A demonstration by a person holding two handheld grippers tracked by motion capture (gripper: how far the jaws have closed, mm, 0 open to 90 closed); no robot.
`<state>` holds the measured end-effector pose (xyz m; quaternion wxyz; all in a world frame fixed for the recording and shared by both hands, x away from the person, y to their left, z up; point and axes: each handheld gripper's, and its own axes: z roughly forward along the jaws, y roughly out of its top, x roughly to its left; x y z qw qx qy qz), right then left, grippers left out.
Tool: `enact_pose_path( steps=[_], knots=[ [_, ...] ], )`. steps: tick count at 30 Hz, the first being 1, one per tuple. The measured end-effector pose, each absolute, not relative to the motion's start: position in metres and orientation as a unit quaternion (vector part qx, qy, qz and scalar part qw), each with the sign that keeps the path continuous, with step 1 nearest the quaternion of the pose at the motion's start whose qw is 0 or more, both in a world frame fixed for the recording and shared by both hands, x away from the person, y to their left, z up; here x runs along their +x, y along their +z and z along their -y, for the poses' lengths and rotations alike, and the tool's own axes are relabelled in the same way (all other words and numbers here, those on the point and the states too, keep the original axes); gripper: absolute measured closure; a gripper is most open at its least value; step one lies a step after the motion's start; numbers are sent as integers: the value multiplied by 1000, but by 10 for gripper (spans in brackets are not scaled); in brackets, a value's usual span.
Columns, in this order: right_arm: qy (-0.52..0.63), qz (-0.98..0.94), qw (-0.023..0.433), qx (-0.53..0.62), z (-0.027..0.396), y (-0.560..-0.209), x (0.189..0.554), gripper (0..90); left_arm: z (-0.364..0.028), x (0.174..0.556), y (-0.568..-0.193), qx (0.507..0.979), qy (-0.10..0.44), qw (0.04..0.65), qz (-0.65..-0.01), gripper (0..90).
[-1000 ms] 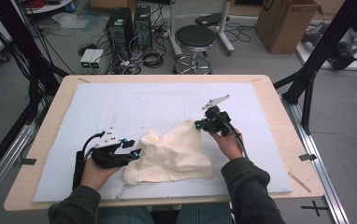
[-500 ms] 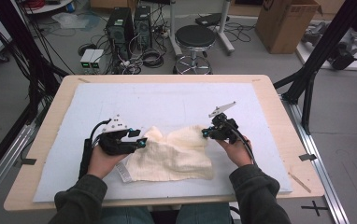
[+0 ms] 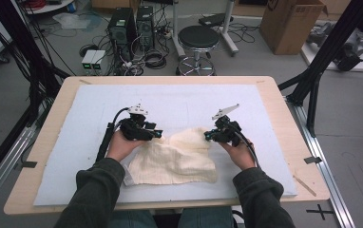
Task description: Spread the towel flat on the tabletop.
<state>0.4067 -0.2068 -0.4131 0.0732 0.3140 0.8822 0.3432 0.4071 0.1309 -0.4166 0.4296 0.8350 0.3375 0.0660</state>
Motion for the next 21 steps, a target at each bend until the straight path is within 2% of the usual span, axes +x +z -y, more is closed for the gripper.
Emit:
enact_pose_path(
  steps=[2,4,5,7,8,11,19,21],
  knots=[
    [342,-884,74,311,207,-414,408,889,-131,410,-422,844,59,407,-344,509],
    [343,-883,73,313,207,-415,408,889,-129,410,-425,850,54,398,-340,560],
    [343,-883,72,313,206,-415,409,889,-128,409,-425,854,56,393,-336,615],
    [342,-883,72,315,206,-415,409,889,-125,407,-425,861,55,383,-329,784],
    [343,-883,72,312,205,-416,410,889,-125,406,-425,864,56,378,-327,825],
    [345,-882,77,312,204,-415,410,889,-127,402,-418,863,76,376,-328,850],
    [376,-864,107,316,209,-395,405,890,-155,378,-382,818,185,414,-353,849],
    [379,-864,108,313,209,-390,403,890,-163,369,-379,811,190,419,-361,849]
  ],
)
